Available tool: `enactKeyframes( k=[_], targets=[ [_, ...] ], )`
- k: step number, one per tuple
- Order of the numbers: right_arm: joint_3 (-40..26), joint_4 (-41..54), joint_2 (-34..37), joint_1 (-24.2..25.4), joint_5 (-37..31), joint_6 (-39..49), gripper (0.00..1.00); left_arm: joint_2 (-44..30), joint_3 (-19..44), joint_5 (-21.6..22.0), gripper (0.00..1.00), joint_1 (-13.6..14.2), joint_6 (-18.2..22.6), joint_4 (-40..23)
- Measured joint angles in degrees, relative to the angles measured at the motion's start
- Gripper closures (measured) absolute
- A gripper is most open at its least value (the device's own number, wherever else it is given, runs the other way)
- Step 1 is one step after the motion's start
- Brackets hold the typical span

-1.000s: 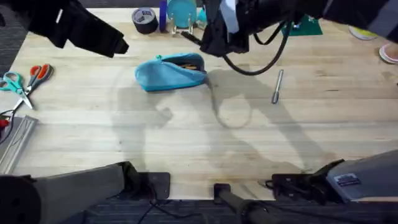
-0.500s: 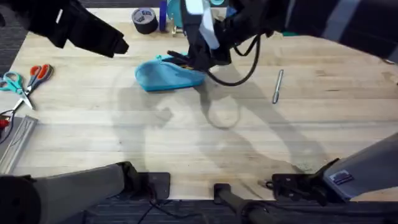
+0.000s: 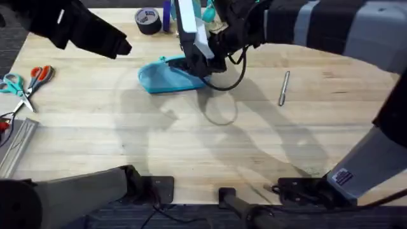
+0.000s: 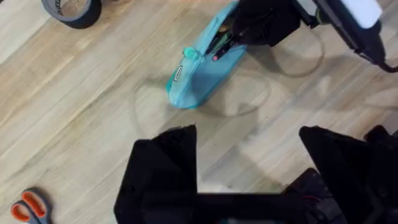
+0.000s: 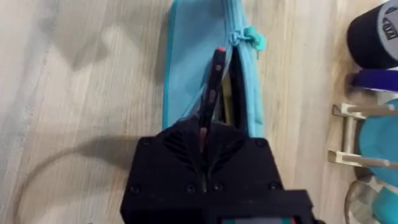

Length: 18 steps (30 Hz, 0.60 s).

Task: Unzip the bag, pick up the pens from the table one at a time and place them inside, then zip the bag closed.

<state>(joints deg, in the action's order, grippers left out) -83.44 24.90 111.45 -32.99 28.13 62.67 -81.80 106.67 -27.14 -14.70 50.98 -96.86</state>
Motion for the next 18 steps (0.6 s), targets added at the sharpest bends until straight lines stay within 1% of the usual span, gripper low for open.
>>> enactKeyframes(
  k=[8, 12, 18],
  targets=[
    [0.0, -2.8, 2.2, 0.0, 0.1, 0.0, 0.969, 0.0, 0.0, 0.0, 0.005, 0.0, 0.0, 0.0],
    [0.0, -5.6, 2.9, -0.1, -2.3, -0.8, 0.969, 0.0, 0.0, 0.0, 0.005, 0.0, 0.0, 0.0],
    [0.0, -9.1, 3.0, -0.2, -5.9, -6.0, 0.968, 0.0, 0.0, 0.0, 0.006, 0.0, 0.0, 0.0]
  ],
)
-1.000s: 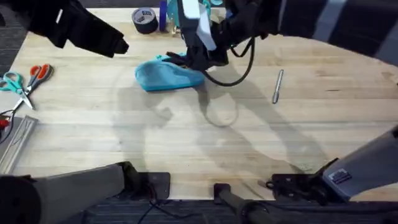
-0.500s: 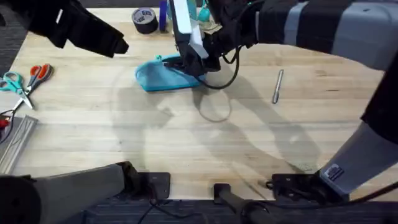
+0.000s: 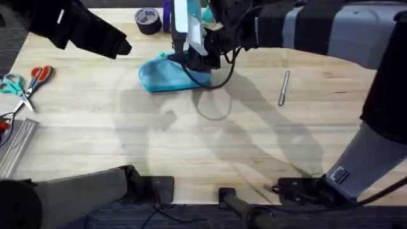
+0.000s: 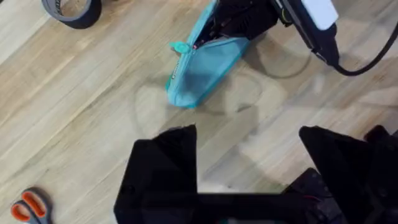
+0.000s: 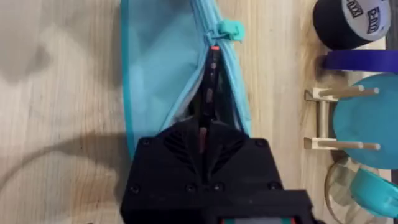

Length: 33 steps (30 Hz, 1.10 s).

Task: Unzip the bag, pick up the pens from the table one at a time and place them inside, then zip the bag closed.

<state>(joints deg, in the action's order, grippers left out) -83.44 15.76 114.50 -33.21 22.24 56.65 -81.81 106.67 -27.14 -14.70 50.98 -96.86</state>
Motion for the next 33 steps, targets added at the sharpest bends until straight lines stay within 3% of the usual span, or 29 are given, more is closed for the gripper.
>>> enactKeyframes(
  k=[20, 22, 27, 29, 33],
  targets=[
    [0.0, 1.4, 0.0, -2.1, 0.9, -1.8, 0.955, 0.0, 0.0, 0.0, 0.006, 0.0, 0.0, 0.0],
    [0.0, 1.3, 0.0, -2.2, 1.1, -2.4, 0.8, 0.0, 0.0, 0.0, 0.006, 0.0, 0.0, 0.0],
    [0.0, 1.5, 0.0, -2.7, 1.4, -2.4, 0.081, 0.0, 0.0, 0.0, 0.006, 0.0, 0.0, 0.0],
    [0.0, 1.6, 0.0, -2.9, 1.5, -2.5, 0.011, 0.0, 0.0, 0.0, 0.006, 0.0, 0.0, 0.0],
    [0.0, 1.6, 0.0, -2.9, 1.5, -2.7, 0.005, 0.0, 0.0, 0.0, 0.006, 0.0, 0.0, 0.0]
  ],
)
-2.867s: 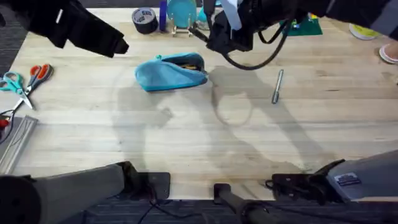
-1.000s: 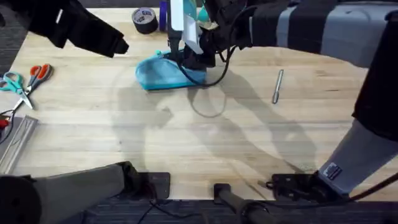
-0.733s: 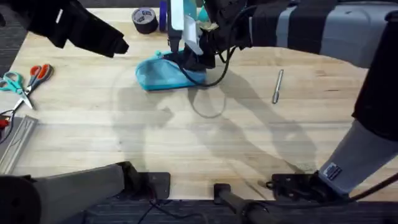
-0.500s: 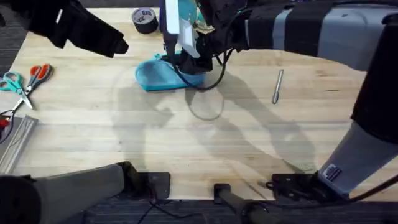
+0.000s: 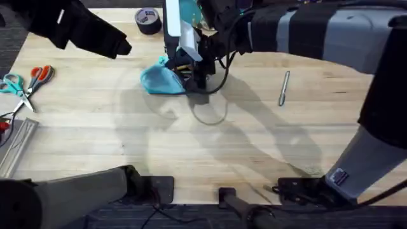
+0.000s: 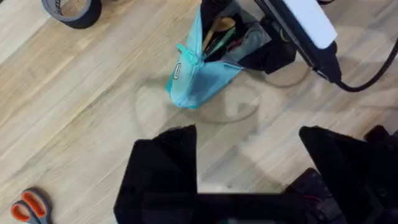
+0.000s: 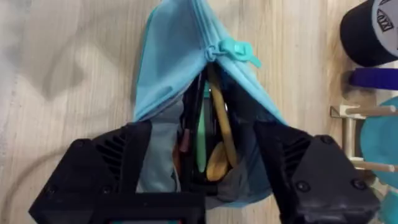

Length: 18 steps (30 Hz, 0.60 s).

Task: Unzip the bag, pick up the pens from the table one at a time and place them inside, then zip the bag closed.

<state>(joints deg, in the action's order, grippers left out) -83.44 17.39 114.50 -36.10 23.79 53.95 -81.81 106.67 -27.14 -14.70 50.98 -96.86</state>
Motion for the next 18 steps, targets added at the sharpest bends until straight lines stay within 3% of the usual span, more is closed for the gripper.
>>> enactKeyframes(
  k=[10, 18],
  targets=[
    [0.0, 0.0, -0.1, 0.0, -0.1, -1.1, 0.004, 0.0, 0.0, 0.0, 0.006, 0.0, 0.0, 0.0],
    [0.0, -0.4, -7.1, 0.7, -4.7, -15.1, 0.004, 0.0, 0.0, 0.0, 0.006, 0.0, 0.0, 0.0]
  ],
)
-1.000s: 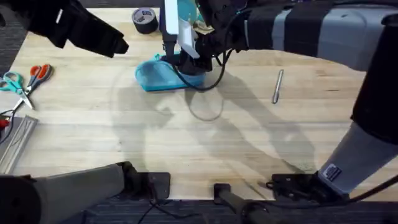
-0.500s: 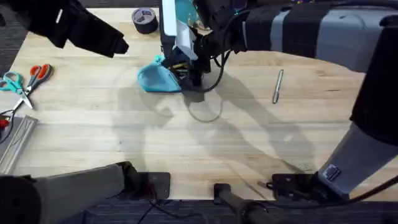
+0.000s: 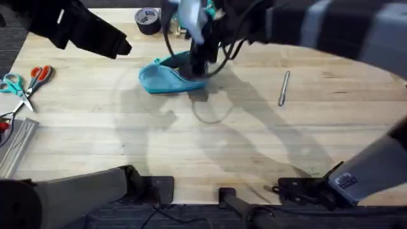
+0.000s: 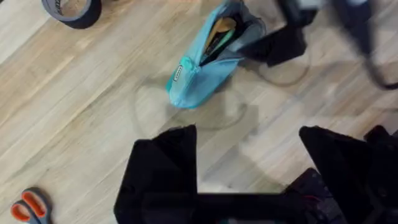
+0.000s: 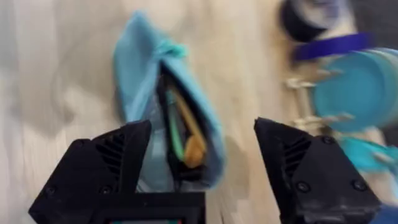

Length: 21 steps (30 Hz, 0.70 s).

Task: Unzip the bag, pick up the pens from the table one at a time and place them inside, then zip the bag closed.

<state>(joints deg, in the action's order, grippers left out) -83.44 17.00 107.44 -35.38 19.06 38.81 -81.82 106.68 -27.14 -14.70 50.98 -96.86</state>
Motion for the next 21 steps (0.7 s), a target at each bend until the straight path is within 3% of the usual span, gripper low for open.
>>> enactKeyframes(
  k=[8, 15, 21],
  targets=[
    [-0.5, 2.9, -12.0, 4.0, -7.9, -17.5, 0.004, 0.0, 0.0, 0.0, 0.006, 0.0, 0.0, 0.0],
    [-0.6, 12.7, -17.3, 6.3, -21.9, -33.5, 0.003, 0.0, 0.0, 0.0, 0.006, 0.0, 0.0, 0.0],
    [-0.6, 19.9, -20.6, 6.3, -34.0, -42.2, 0.004, 0.0, 0.0, 0.0, 0.006, 0.0, 0.0, 0.0]
  ],
)
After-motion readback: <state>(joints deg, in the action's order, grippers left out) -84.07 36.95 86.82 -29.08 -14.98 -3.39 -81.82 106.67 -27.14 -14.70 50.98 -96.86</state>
